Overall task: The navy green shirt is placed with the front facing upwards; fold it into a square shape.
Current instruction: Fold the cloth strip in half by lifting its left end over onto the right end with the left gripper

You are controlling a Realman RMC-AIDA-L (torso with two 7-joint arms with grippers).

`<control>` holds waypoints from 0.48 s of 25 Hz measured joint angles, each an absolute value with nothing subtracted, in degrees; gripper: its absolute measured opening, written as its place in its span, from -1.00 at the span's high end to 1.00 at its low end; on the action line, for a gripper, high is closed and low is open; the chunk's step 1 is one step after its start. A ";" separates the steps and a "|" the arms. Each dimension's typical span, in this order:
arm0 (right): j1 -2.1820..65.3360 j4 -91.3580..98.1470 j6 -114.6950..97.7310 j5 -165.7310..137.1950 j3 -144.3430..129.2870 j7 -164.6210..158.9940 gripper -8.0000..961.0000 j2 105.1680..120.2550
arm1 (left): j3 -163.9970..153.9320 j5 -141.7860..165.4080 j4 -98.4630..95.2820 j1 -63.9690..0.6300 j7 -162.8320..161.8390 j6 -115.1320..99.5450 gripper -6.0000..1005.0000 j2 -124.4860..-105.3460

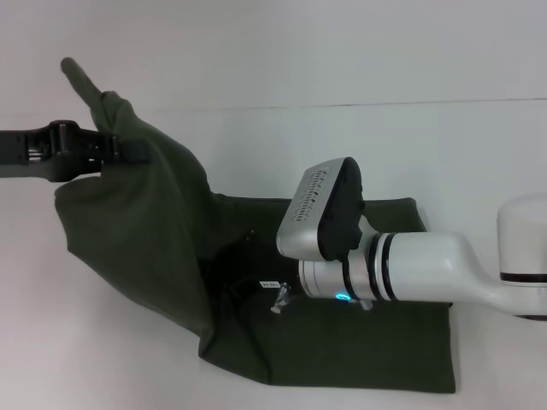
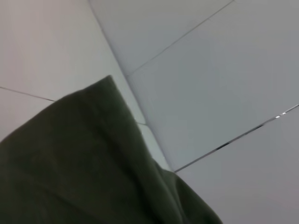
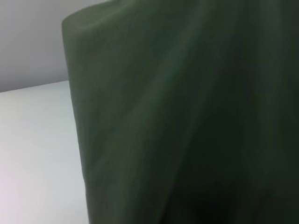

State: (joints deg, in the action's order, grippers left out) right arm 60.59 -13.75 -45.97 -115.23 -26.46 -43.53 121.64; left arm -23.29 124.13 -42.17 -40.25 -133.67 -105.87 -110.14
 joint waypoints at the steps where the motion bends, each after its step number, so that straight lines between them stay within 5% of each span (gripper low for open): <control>1: 60.67 -14.03 -45.67 -115.23 -26.05 -43.07 0.99 121.64 | -23.29 123.75 -41.96 -40.11 -133.61 -105.92 0.84 -110.37; 12: 60.08 -15.18 -44.16 -115.32 -23.54 -41.03 0.98 121.64 | -23.20 120.94 -39.04 -39.88 -132.13 -106.96 0.84 -111.17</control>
